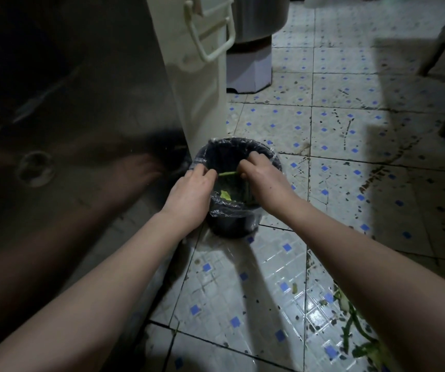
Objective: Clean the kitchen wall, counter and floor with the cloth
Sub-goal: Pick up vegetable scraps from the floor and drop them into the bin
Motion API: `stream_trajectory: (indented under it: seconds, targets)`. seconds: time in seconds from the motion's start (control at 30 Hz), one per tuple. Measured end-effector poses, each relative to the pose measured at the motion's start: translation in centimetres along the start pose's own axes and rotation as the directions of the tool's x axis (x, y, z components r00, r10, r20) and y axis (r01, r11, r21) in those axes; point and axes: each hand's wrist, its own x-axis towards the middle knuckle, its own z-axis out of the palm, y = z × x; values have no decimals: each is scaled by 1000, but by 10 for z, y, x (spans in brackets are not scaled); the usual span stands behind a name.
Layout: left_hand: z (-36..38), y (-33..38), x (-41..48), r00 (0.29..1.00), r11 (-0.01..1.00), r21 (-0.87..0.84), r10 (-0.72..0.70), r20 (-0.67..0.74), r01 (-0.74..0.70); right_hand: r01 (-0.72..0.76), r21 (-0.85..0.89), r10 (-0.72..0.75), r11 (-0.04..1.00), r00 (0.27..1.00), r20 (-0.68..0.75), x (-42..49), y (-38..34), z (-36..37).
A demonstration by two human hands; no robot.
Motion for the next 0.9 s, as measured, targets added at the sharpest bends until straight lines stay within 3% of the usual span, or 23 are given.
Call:
stream_trajectory:
  seconds: [0.1,0.2,0.33,0.53,0.9]
  targets:
    - [-4,3,-1,1000,1000,-7,0,14,0,-97,109,101,989,994,-37,3,3,-4]
    - [-7,6,-3,1000,1000,-10,7,25,-7,-174,156,161,972,982,94,1,9,-8]
    - [-10,12,-3,1000,1000,7,12,18,-13,-136,16,132,991,979,153,-9,18,-16]
    - [-4,45,2,997,997,36,74,12,-74,-142,-115,157,983,979,128,-36,37,-39]
    - [31,135,15,932,932,16,362,25,-362,-212,-307,315,928,886,341,-172,90,-73]
